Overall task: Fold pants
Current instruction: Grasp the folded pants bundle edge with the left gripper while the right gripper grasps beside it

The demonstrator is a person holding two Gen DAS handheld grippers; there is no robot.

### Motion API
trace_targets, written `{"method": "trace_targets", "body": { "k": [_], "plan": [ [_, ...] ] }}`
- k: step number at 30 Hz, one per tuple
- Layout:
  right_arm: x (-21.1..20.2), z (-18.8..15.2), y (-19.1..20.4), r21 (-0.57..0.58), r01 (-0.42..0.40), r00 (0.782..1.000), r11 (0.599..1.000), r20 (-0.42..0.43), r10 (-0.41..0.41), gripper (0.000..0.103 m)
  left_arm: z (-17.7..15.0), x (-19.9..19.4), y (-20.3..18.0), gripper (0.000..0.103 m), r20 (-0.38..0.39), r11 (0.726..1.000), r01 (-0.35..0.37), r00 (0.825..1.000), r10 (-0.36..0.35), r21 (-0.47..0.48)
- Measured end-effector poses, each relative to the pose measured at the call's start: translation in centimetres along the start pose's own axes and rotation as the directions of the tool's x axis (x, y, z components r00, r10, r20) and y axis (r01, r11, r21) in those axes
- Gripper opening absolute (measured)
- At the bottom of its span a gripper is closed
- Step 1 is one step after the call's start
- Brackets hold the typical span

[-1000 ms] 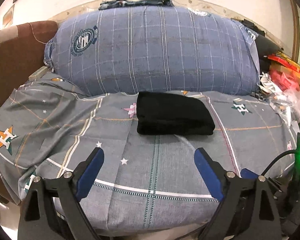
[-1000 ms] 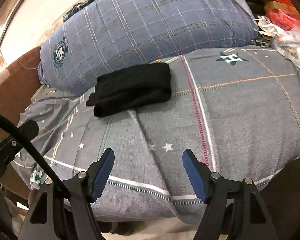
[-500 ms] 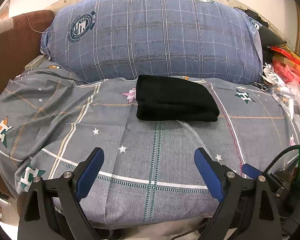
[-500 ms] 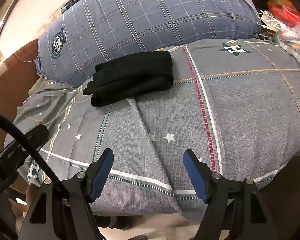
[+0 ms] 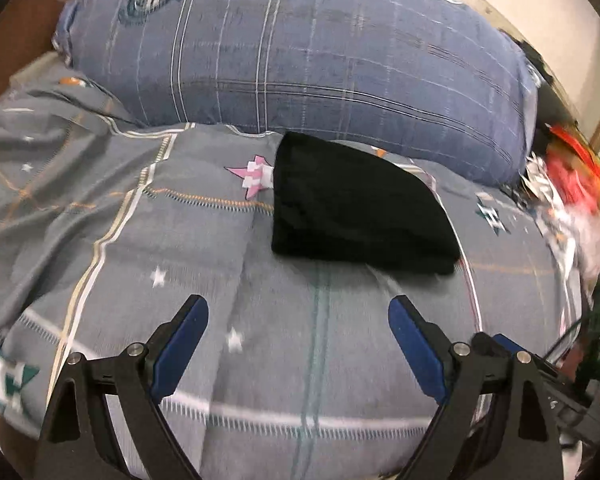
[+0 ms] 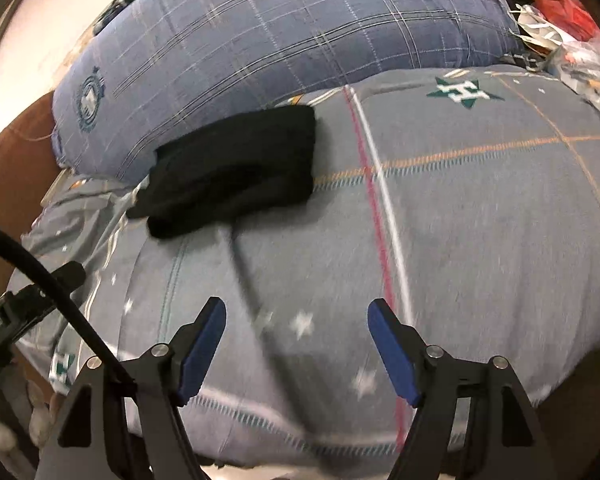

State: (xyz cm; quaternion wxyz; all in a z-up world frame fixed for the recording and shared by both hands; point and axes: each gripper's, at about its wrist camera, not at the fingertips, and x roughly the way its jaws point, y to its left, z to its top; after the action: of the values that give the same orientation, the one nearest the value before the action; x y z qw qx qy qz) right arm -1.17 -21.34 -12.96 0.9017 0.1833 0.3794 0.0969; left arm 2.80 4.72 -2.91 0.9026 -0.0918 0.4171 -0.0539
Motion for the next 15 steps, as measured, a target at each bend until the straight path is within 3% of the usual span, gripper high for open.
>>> {"method": "trace_targets", "body": {
  "k": [6,9,15],
  "plan": [
    [3.4,6.1,-1.6,0.010,-0.031,1.000,0.999,0.006,0.031,0.079,5.0,6.7,1.6,0.091,-0.102,0.995,0.081,0.991,-0.086,-0.053],
    [5.4,9.2,-2.8,0.074,-0.094,0.996,0.993,0.007,0.094,0.079,7.2,9.9,2.7,0.091,-0.134,0.978,0.158,0.975,-0.177,-0.138],
    [10.9,13.2,-4.6,0.216,-0.196,0.977,0.957,-0.036,0.208,0.079,8.5,14.8,2.6,0.091,-0.206,0.953,0.249,0.937,-0.282,-0.172]
  ]
}}
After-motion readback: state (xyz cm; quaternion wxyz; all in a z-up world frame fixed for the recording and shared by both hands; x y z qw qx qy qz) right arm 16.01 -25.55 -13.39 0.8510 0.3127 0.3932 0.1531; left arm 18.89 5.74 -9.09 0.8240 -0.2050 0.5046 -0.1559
